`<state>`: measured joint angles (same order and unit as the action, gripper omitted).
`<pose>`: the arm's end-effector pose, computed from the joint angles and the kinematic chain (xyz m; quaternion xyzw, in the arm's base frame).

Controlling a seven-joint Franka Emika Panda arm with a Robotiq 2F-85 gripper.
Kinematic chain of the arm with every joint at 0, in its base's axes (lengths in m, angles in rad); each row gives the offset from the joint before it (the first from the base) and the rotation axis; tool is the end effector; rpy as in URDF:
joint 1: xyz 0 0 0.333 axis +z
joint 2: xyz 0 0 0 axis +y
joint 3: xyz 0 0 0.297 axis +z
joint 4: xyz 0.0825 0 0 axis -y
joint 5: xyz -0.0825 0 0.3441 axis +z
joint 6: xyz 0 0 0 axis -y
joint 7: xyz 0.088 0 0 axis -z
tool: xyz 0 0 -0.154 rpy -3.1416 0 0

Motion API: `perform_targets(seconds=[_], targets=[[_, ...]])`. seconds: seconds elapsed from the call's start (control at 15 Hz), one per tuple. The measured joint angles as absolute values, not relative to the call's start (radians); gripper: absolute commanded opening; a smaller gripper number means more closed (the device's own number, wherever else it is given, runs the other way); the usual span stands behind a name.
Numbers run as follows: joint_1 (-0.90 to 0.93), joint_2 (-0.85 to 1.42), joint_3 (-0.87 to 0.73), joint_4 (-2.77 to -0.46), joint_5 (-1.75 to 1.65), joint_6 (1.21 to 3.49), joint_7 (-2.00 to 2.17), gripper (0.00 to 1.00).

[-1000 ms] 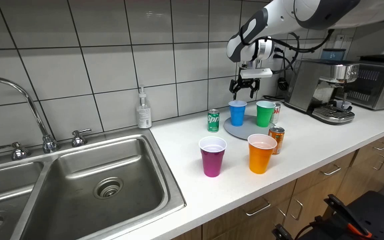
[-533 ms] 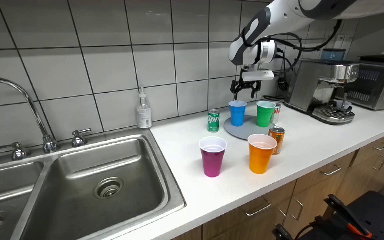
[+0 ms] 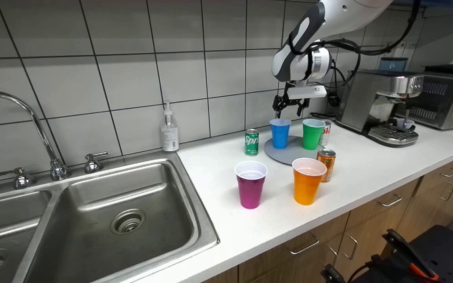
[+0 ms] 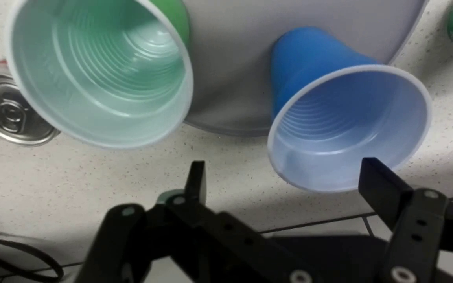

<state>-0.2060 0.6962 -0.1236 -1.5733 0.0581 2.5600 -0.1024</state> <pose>0.6655 -0.2145 0.2304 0.9823 -0.1138 0.1403 0.0489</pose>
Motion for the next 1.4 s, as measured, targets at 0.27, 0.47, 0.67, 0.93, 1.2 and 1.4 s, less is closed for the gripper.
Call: perform_targets(seconds=[0.27, 0.47, 0.67, 0.93, 1.2, 1.4], targets=[[-0.198, 0.62, -0.112, -1.701, 0.056, 2.612, -0.107, 1.0], [-0.188, 0.565, -0.111, -1.788, 0.056, 2.647, -0.108, 1.0], [-0.179, 0.506, -0.109, -1.874, 0.054, 2.679, -0.108, 1.0], [-0.173, 0.433, -0.087, -1.981, 0.052, 2.697, -0.127, 1.0], [-0.168, 0.367, -0.051, -2.068, 0.053, 2.697, -0.16, 1.0], [-0.168, 0.32, -0.022, -2.122, 0.057, 2.697, -0.193, 1.0]])
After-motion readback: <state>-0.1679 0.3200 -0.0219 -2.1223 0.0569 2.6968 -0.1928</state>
